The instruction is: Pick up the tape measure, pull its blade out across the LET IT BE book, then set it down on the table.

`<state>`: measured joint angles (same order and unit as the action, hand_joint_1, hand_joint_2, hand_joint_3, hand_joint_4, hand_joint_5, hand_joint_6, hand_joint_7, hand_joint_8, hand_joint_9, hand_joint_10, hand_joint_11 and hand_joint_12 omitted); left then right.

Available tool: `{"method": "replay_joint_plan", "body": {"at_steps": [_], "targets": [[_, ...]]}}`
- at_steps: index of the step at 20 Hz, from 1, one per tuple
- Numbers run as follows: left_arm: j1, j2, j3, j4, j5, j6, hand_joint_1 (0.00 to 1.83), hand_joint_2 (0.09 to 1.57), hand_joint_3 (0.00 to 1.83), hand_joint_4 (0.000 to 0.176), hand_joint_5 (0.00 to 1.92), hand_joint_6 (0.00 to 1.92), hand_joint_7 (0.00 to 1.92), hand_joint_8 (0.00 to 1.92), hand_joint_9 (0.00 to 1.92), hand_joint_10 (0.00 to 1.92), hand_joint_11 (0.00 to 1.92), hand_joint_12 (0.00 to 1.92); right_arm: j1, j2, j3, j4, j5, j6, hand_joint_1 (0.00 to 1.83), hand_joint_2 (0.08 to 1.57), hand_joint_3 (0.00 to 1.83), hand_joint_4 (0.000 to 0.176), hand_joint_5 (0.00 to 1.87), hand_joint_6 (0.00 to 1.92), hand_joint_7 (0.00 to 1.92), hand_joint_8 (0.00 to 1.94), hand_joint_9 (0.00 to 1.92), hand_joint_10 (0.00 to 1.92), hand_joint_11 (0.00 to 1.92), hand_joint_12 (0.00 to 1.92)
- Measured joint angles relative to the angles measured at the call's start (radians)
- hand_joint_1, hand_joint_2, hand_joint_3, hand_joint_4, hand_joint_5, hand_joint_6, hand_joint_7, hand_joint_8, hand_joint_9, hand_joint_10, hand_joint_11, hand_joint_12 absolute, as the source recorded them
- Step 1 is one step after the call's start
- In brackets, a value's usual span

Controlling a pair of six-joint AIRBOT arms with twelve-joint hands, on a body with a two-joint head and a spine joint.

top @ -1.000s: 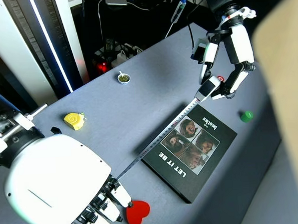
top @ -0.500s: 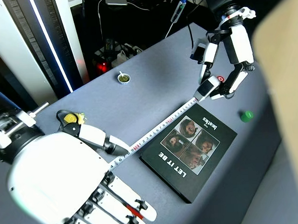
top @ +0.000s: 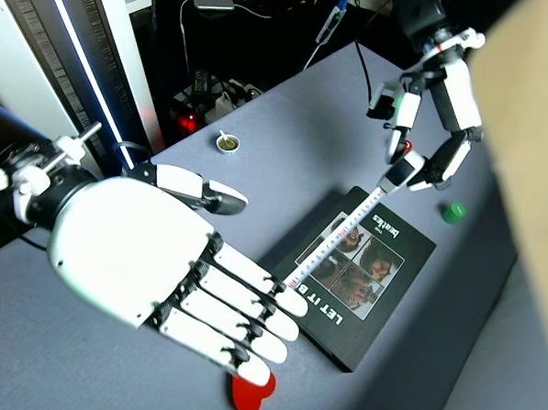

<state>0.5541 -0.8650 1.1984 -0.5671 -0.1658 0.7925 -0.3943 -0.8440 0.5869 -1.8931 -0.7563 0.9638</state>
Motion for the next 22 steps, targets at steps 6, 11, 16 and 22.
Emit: {"method": "replay_joint_plan", "body": {"at_steps": [6,11,16,22], "targets": [[0.043,-0.025,0.058,0.000,-0.006,-0.069,1.39,1.07,0.00,0.000,0.96,0.92,1.12,0.60,1.09,1.01,1.01,0.80,-0.027,-0.030,-0.061,-0.092,-0.104,0.073,0.00,1.01,0.00,0.000,0.02,0.00,0.06,0.00,0.05,0.00,0.00,0.47],[0.114,-0.042,0.100,0.104,-0.019,-0.216,1.39,1.07,0.00,0.000,0.95,0.93,1.12,0.61,1.09,1.02,1.01,0.81,-0.108,-0.005,-0.132,-0.075,-0.143,0.105,0.00,1.03,0.00,0.000,0.05,0.00,0.08,0.00,0.08,0.01,0.00,0.57],[0.161,-0.054,0.130,0.135,-0.049,-0.286,1.39,1.06,0.00,0.000,0.97,0.91,1.13,0.58,1.09,1.00,1.01,0.81,-0.195,-0.005,-0.160,-0.208,-0.074,0.187,0.00,1.04,0.01,0.000,0.05,0.00,0.09,0.00,0.09,0.00,0.00,0.57],[0.188,-0.056,0.159,0.138,-0.053,-0.307,1.39,1.06,0.00,0.000,0.98,0.90,1.15,0.56,1.09,1.00,1.01,0.80,-0.235,0.003,-0.160,-0.215,0.014,0.176,0.00,1.05,0.01,0.000,0.06,0.00,0.10,0.00,0.11,0.01,0.00,0.61]]}}
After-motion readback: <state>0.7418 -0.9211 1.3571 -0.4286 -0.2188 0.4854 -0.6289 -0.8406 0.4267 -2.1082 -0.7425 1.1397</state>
